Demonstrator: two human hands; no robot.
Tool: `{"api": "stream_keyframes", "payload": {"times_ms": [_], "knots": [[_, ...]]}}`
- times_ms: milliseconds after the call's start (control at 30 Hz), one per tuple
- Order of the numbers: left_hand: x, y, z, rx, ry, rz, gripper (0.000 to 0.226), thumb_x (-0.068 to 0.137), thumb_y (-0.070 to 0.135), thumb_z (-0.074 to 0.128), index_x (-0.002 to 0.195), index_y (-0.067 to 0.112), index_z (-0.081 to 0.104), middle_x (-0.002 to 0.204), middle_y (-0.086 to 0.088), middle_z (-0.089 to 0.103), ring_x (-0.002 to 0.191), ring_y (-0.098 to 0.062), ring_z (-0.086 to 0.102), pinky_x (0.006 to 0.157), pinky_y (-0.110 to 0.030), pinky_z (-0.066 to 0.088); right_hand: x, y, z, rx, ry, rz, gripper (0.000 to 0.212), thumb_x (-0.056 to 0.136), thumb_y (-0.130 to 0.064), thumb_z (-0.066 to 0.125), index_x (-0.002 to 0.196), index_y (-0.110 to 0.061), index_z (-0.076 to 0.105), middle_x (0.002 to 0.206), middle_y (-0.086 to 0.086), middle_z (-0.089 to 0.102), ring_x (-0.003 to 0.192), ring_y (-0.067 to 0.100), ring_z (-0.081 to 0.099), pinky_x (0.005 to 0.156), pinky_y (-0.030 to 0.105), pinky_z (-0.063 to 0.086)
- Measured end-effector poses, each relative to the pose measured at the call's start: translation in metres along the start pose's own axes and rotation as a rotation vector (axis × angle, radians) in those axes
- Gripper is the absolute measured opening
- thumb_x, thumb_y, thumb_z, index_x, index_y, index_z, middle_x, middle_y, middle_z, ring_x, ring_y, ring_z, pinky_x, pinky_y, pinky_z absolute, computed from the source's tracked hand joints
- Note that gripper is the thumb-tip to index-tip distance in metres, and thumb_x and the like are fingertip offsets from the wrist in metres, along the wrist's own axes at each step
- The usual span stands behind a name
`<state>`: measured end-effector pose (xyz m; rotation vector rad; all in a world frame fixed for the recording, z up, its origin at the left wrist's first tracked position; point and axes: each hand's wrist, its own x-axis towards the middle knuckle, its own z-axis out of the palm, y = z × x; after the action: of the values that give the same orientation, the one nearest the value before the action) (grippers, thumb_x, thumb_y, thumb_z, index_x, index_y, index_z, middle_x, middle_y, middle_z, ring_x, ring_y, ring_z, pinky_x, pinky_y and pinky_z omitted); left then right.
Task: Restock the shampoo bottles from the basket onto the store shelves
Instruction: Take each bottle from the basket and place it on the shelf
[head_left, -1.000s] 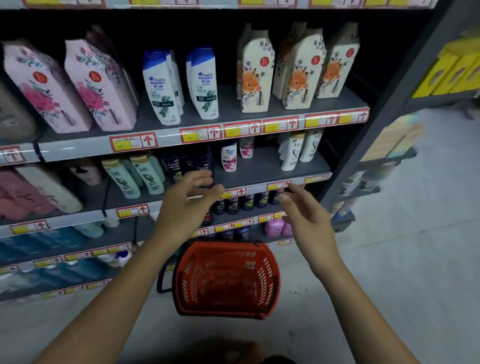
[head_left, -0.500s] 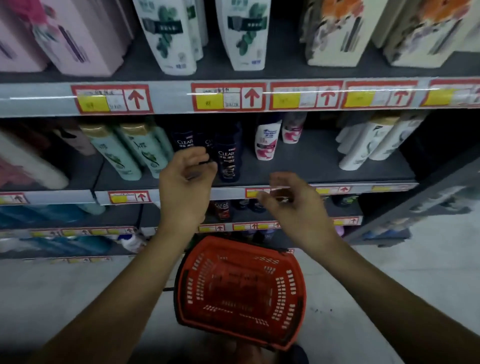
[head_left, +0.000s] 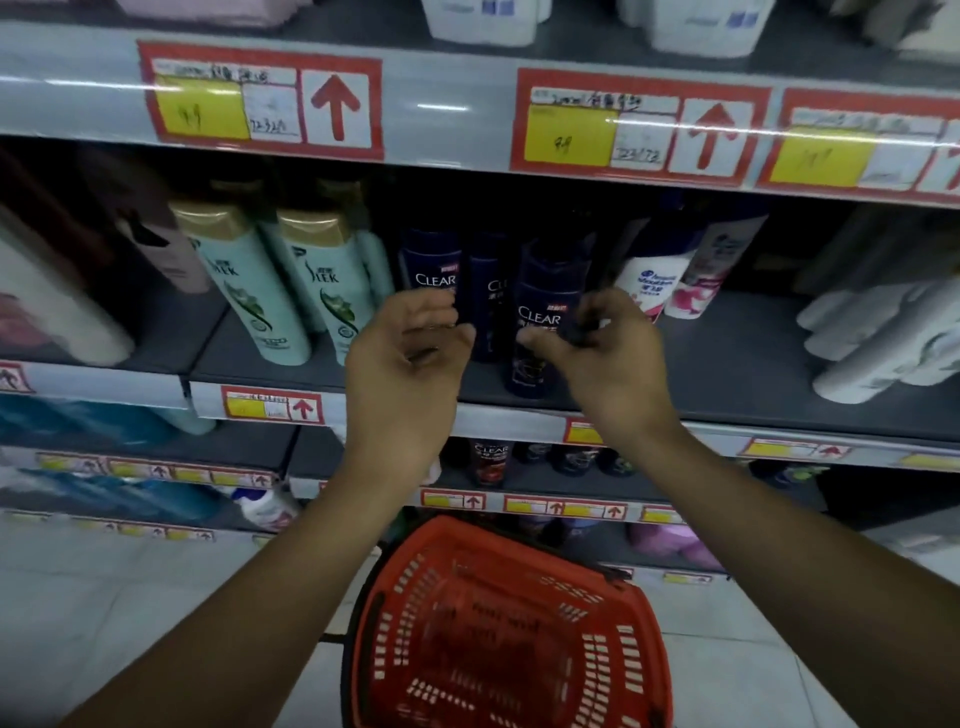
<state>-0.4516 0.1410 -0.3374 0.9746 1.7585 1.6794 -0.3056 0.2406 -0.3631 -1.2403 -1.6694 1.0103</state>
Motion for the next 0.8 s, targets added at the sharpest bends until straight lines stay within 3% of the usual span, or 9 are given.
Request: {"api": "stream_keyframes", "payload": {"times_ms": [67, 233, 400, 500, 600, 700, 800], "knots": [[-0.002, -0.004, -0.004, -0.025, -0.016, -0.006, 0.019, 0.09, 0.007, 0.072, 0.103, 0.019, 0.065, 0.102, -0.006, 0.07, 0.092, -0.019, 0.069, 0.083, -0.016, 0.055, -0.007, 0.005, 0.004, -0.004, 0.013, -0.014, 0.034, 0.078, -0.034, 0.086, 0.088, -0.022, 0.056, 0.07, -0.013, 0.059, 0.065, 0.011, 0.06, 0.06, 0.024, 0.048], [-0.008, -0.013, -0.012, 0.036, -0.064, -0.024, 0.019, 0.09, 0.011, 0.072, 0.106, 0.019, 0.066, 0.101, -0.001, 0.072, 0.087, -0.008, 0.069, 0.08, -0.013, 0.053, -0.019, 0.011, 0.012, -0.042, 0.053, -0.061, 0.028, 0.087, -0.032, 0.078, 0.107, -0.016, 0.067, 0.067, -0.009, 0.063, 0.052, 0.007, 0.053, 0.052, 0.015, 0.038], [-0.001, -0.016, -0.016, 0.092, -0.088, -0.027, 0.031, 0.088, 0.016, 0.075, 0.118, 0.018, 0.066, 0.106, 0.004, 0.071, 0.087, -0.002, 0.069, 0.078, -0.013, 0.054, -0.032, 0.003, 0.038, -0.058, -0.083, -0.157, 0.026, 0.092, -0.033, 0.073, 0.116, -0.023, 0.067, 0.077, 0.004, 0.072, 0.061, 0.023, 0.062, 0.054, 0.038, 0.05], [0.008, -0.018, -0.015, 0.128, -0.044, -0.014, 0.04, 0.086, 0.019, 0.077, 0.125, 0.018, 0.064, 0.109, 0.003, 0.069, 0.089, -0.004, 0.069, 0.078, -0.017, 0.057, -0.028, -0.003, 0.057, -0.025, -0.065, -0.18, 0.023, 0.094, -0.029, 0.071, 0.115, -0.02, 0.068, 0.08, 0.002, 0.073, 0.061, 0.016, 0.063, 0.054, 0.033, 0.051], [0.013, -0.017, -0.015, 0.163, 0.003, 0.03, 0.042, 0.088, 0.016, 0.075, 0.128, 0.015, 0.062, 0.109, 0.002, 0.066, 0.087, -0.001, 0.066, 0.069, -0.005, 0.05, -0.025, -0.008, 0.069, 0.019, -0.029, -0.171, 0.021, 0.094, -0.021, 0.071, 0.114, -0.015, 0.068, 0.09, -0.001, 0.075, 0.074, 0.015, 0.068, 0.066, 0.035, 0.056], [0.014, -0.018, -0.014, 0.173, 0.038, 0.044, 0.038, 0.088, 0.014, 0.075, 0.124, 0.016, 0.064, 0.104, 0.004, 0.065, 0.082, 0.002, 0.065, 0.067, -0.003, 0.048, -0.025, -0.009, 0.078, 0.019, 0.047, -0.123, 0.028, 0.091, -0.019, 0.074, 0.115, -0.01, 0.063, 0.104, -0.001, 0.075, 0.089, 0.009, 0.069, 0.08, 0.035, 0.057], [0.014, -0.019, -0.013, 0.172, 0.063, 0.047, 0.03, 0.088, 0.015, 0.075, 0.115, 0.021, 0.064, 0.1, 0.007, 0.065, 0.077, 0.007, 0.065, 0.066, -0.004, 0.048, -0.027, -0.007, 0.081, 0.027, 0.035, -0.11, 0.027, 0.09, -0.022, 0.074, 0.113, -0.013, 0.061, 0.105, -0.002, 0.074, 0.088, 0.015, 0.071, 0.077, 0.044, 0.059]]}}
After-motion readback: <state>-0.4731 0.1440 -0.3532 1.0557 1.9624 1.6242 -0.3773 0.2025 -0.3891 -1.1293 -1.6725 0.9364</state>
